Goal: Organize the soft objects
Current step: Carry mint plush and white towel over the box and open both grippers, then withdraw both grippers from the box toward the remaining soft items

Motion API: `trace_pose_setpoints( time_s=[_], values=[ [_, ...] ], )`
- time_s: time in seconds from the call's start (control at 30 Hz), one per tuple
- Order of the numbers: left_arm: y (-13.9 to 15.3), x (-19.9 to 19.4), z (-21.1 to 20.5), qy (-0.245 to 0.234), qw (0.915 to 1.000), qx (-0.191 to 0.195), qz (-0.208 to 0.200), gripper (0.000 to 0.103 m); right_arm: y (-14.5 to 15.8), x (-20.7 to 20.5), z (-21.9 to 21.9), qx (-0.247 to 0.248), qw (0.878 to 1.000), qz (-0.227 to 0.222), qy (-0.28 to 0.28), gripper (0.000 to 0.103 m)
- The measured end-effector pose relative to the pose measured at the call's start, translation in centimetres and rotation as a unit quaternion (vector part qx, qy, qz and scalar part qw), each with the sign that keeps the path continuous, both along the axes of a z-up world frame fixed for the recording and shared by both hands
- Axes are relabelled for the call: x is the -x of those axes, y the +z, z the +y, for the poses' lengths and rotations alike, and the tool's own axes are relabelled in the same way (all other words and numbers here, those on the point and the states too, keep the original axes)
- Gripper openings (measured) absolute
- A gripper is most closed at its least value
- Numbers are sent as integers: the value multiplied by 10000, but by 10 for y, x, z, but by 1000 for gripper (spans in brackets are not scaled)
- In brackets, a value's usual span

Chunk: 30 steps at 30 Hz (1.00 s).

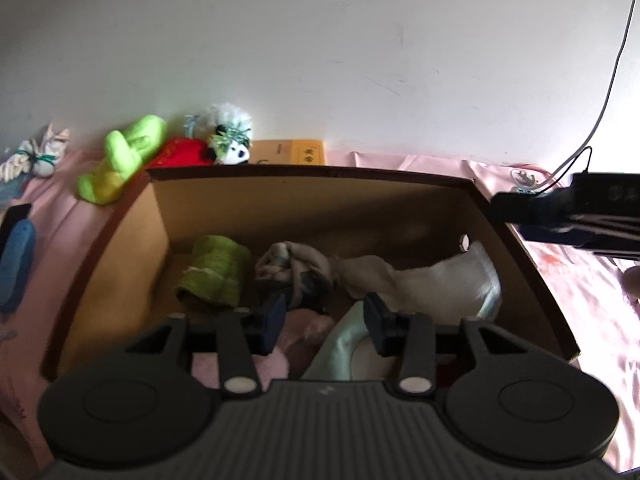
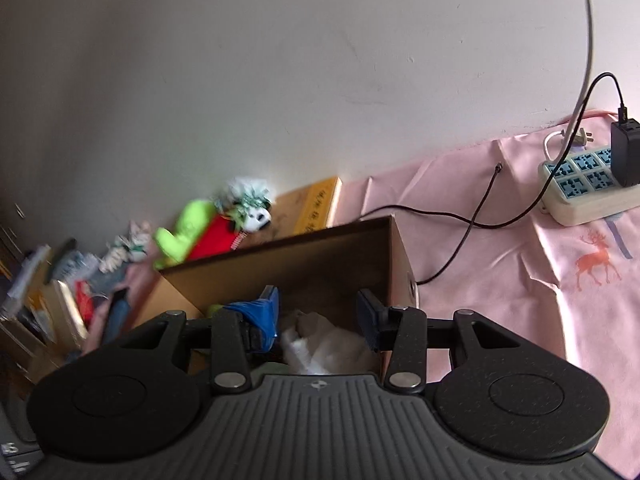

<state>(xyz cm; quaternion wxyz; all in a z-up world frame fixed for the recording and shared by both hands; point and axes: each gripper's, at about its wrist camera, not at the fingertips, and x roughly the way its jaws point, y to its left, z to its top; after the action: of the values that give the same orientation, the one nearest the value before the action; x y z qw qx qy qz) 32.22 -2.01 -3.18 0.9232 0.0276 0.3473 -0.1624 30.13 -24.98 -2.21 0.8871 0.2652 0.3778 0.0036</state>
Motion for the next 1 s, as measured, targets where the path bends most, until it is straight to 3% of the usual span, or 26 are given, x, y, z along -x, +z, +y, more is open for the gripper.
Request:
trace_pose_setpoints(
  time_s=[0.23,0.43,1.0],
  values=[
    [26,28,8,151,9994,-231,-209,45,25,24,5,-100,9998,160,-21,27],
    [42,56,15,396,9982,-369,-264,46,50,57,24,272,9996,-65,79,27],
    [68,139,18,760,9918,-807,-630,48,71,129,44,-147,9992,-155,330,28]
  ],
)
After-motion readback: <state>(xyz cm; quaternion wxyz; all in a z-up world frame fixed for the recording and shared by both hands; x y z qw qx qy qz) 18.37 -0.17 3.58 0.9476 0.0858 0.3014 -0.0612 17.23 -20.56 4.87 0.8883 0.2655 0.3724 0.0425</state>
